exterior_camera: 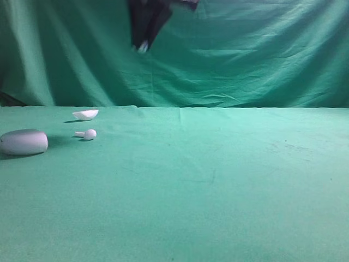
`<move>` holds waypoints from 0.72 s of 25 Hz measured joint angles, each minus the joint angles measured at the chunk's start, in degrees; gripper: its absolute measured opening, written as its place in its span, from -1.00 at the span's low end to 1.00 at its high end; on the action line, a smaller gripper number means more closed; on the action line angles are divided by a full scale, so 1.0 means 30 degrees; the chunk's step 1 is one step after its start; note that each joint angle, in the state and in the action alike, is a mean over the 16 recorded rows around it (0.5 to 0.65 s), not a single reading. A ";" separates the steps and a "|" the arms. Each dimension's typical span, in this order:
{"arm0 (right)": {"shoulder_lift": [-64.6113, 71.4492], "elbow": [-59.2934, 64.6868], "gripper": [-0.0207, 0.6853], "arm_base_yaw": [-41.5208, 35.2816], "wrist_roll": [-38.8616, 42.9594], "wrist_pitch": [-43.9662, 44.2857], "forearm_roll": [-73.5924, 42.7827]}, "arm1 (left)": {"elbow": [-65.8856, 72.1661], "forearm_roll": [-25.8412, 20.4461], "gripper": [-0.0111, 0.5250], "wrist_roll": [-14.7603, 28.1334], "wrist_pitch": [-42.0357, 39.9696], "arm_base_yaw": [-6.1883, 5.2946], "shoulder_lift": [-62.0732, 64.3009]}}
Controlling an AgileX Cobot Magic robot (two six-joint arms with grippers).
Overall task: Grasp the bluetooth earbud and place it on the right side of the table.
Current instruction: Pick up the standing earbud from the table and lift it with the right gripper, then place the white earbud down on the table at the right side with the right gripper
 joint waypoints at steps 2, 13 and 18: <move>-0.1067 0.0225 -0.68 -0.0370 0.0202 0.0417 -0.0247 | 0.0000 0.0000 -0.96 0.0000 0.0000 0.0000 0.0000; -0.8753 0.8614 -0.68 -0.4021 0.1652 0.0107 -0.1496 | 0.0000 0.0000 -0.96 0.0000 0.0000 0.0000 0.0000; -1.1581 1.5192 -0.68 -0.5764 0.2249 -0.2144 -0.1602 | 0.0000 0.0000 -0.96 0.0000 0.0000 0.0000 0.0000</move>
